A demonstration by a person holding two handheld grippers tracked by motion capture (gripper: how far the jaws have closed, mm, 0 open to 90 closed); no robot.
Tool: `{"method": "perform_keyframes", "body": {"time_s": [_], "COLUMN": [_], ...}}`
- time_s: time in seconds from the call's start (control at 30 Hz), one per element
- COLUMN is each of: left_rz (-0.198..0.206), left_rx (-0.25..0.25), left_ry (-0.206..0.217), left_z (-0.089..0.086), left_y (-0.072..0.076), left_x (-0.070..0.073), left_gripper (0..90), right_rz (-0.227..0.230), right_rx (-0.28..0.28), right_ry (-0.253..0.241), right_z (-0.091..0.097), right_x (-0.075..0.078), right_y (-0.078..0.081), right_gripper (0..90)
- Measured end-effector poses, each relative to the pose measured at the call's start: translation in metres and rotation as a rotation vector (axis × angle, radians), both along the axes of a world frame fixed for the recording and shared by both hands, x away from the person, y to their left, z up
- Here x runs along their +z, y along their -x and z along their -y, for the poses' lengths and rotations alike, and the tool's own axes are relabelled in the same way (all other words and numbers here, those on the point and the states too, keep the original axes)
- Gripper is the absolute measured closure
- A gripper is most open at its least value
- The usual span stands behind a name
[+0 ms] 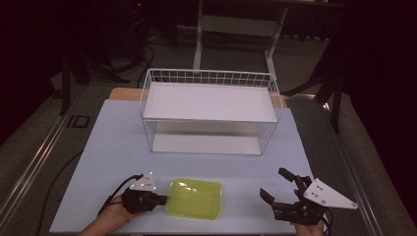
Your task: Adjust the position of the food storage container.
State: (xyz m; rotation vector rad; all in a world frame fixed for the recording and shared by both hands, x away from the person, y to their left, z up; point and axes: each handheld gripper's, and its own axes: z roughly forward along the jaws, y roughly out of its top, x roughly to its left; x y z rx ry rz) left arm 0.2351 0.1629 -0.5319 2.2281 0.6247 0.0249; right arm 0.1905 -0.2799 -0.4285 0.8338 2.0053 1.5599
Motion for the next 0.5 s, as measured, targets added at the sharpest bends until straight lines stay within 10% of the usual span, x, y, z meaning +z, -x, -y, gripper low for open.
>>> {"method": "perform_keyframes", "body": {"time_s": [0.5], "left_rz": [-0.022], "left_rx": [-0.072], "left_ry": [0.029], "left_z": [0.040], "left_y": [-0.009], "left_x": [-0.004], "left_gripper": [90.0], "right_rz": [-0.002], "right_rx": [-0.001], "right_ry": [0.003], "right_z": [0.001], "right_x": [-0.001], "right_y": [0.000], "right_gripper": [13.4]}}
